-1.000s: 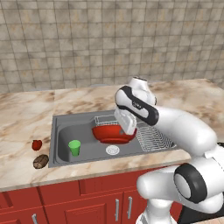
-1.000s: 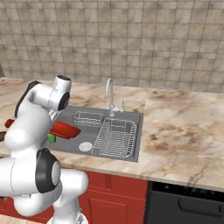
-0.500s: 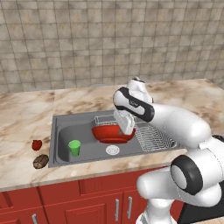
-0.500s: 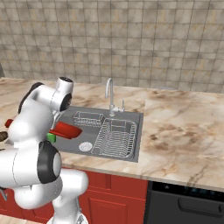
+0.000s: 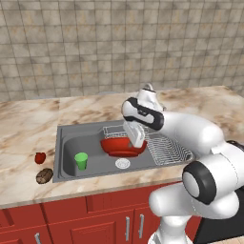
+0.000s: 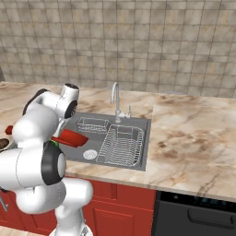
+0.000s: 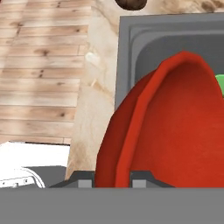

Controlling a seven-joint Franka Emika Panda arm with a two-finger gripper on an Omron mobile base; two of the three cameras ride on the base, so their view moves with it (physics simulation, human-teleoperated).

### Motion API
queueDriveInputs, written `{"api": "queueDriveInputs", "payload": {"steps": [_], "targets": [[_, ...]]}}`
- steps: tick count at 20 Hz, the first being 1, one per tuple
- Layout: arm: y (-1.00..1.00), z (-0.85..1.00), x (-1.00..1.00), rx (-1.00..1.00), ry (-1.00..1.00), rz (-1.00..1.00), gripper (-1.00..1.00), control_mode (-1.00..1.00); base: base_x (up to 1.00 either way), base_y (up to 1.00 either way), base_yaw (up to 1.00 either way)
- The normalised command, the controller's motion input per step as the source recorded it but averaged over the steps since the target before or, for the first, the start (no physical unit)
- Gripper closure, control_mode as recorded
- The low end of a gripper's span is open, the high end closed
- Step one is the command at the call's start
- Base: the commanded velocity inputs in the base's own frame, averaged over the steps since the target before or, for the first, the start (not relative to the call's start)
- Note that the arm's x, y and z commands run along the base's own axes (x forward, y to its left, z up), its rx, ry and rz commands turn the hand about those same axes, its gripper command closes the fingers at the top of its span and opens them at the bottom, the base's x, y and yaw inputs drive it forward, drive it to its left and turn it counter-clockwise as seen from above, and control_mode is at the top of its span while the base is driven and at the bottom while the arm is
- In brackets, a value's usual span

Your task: Remove the bell pepper and potato from the sink. Then move the bowl and cup from the counter to the sink for washing.

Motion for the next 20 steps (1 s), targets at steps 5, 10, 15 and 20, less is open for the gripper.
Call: {"api": "queueDriveInputs", "payload": {"steps": [5, 10, 15, 20], "targets": [[0.00, -0.19, 0.06, -0.03, 0.00, -0.02, 1.00, -1.00, 0.00, 0.00, 0.00], [0.00, -0.20, 0.06, -0.03, 0.00, -0.04, 1.00, -1.00, 0.00, 0.00, 0.00], [0.00, -0.17, 0.14, -0.01, 0.00, -0.06, 1.00, -1.00, 0.00, 0.00, 0.00], [0.00, -0.12, 0.19, 0.00, 0.00, -0.04, 1.00, -1.00, 0.00, 0.00, 0.00]]}}
